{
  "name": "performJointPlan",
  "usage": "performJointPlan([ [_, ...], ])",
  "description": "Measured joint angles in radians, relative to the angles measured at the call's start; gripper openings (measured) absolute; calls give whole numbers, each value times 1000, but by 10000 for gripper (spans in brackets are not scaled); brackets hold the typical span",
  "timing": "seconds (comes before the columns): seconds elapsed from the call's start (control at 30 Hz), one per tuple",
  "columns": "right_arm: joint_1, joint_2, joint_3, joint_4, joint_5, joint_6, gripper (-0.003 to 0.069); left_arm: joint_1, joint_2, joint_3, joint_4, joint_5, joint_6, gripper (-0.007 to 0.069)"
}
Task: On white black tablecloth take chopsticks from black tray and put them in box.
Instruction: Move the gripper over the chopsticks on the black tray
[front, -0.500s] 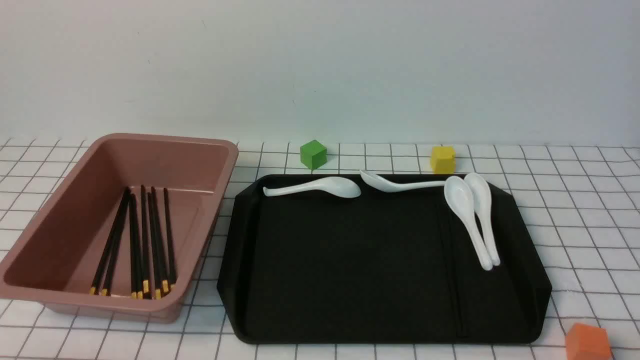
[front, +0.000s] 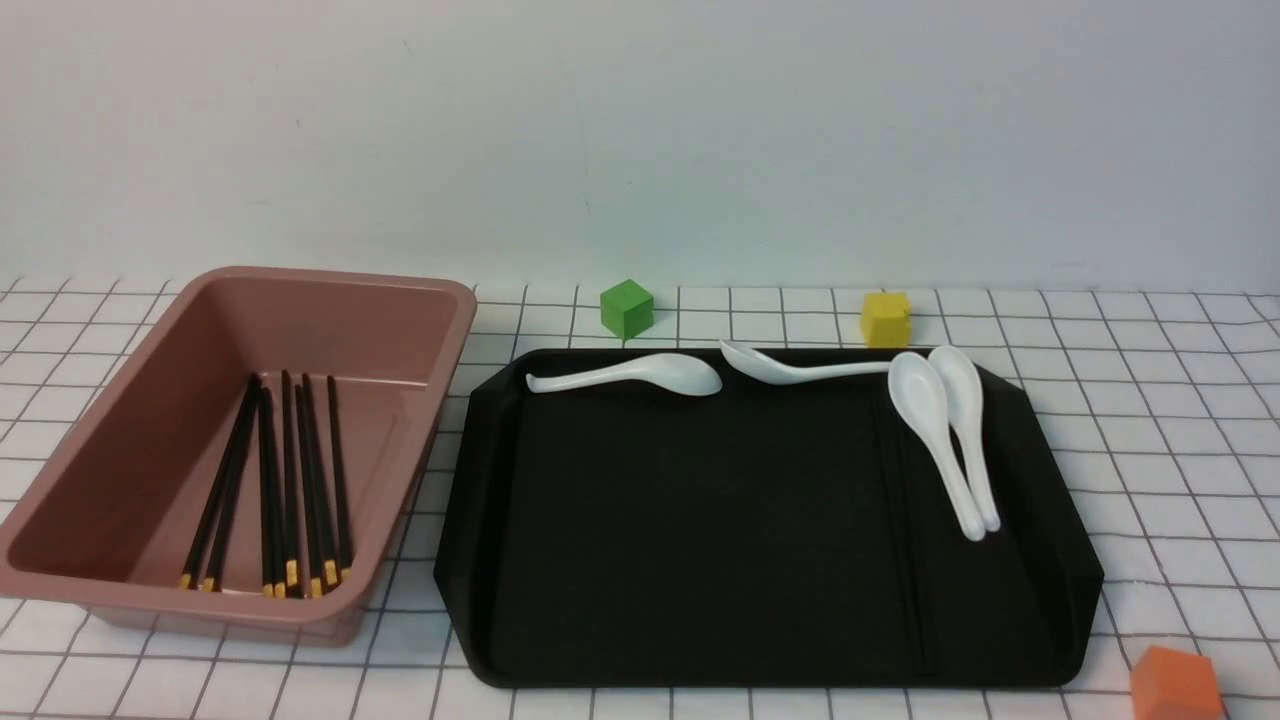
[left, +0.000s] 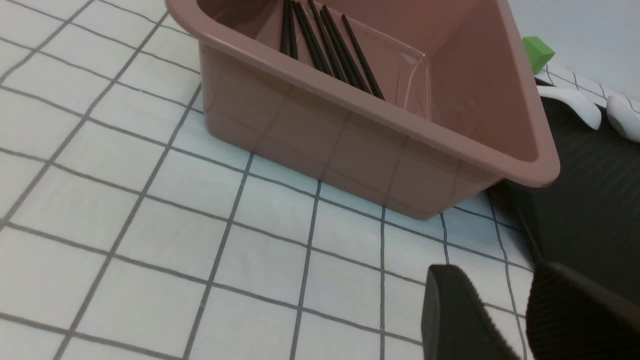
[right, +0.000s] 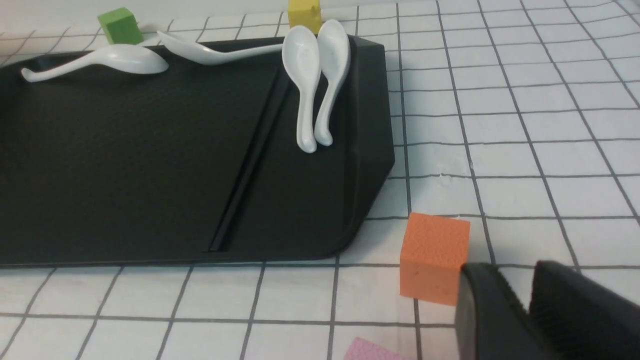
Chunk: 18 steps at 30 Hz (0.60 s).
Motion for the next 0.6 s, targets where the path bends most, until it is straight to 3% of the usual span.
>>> performJointPlan([
  [0.6,0,0,0,0,0,0,178,0,0,0,0,0,0,238],
])
